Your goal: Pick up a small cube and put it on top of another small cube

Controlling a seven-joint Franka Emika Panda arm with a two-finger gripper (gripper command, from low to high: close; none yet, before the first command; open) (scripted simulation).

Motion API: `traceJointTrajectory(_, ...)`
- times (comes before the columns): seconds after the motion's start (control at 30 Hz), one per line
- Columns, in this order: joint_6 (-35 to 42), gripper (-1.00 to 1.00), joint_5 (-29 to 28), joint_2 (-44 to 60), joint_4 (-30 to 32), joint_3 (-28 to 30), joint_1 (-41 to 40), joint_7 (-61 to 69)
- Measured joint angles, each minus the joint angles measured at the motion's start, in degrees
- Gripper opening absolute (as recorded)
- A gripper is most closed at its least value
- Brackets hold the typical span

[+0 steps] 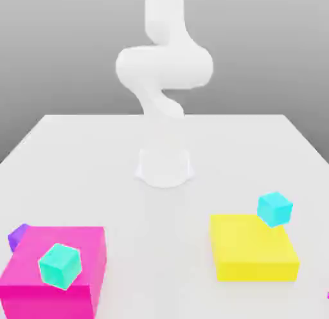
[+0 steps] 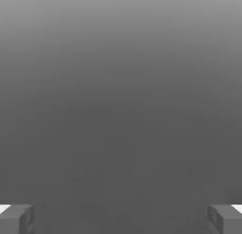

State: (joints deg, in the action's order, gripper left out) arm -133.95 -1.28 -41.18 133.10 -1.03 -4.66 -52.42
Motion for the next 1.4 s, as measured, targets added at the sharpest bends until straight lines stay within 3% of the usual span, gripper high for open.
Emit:
traceJointTrajectory(0.33,-8.66,0.0,-5.46,18.91,5.29,-1.86,-17.0,-26.72)
traceJointTrajectory(0.63,-16.38,0.0,-7.76,35.48,9.99,1.74,-27.4,-48.58)
traceJointTrajectory(0.77,-20.06,0.0,-5.35,42.64,12.17,3.83,-32.2,-55.83)
traceJointTrajectory(0.9,-23.72,0.0,0.66,49.63,14.36,4.78,-34.88,-60.47)
traceJointTrajectory(1.1,-32.79,0.0,4.95,61.72,13.07,3.28,-37.11,-60.22)
traceJointTrajectory(1.13,-33.85,-1.0,5.09,63.06,12.82,3.12,-37.24,-60.11)
traceJointTrajectory(1.4,-32.8,-1.0,4.99,61.58,13.11,3.17,-37.25,-60.26)
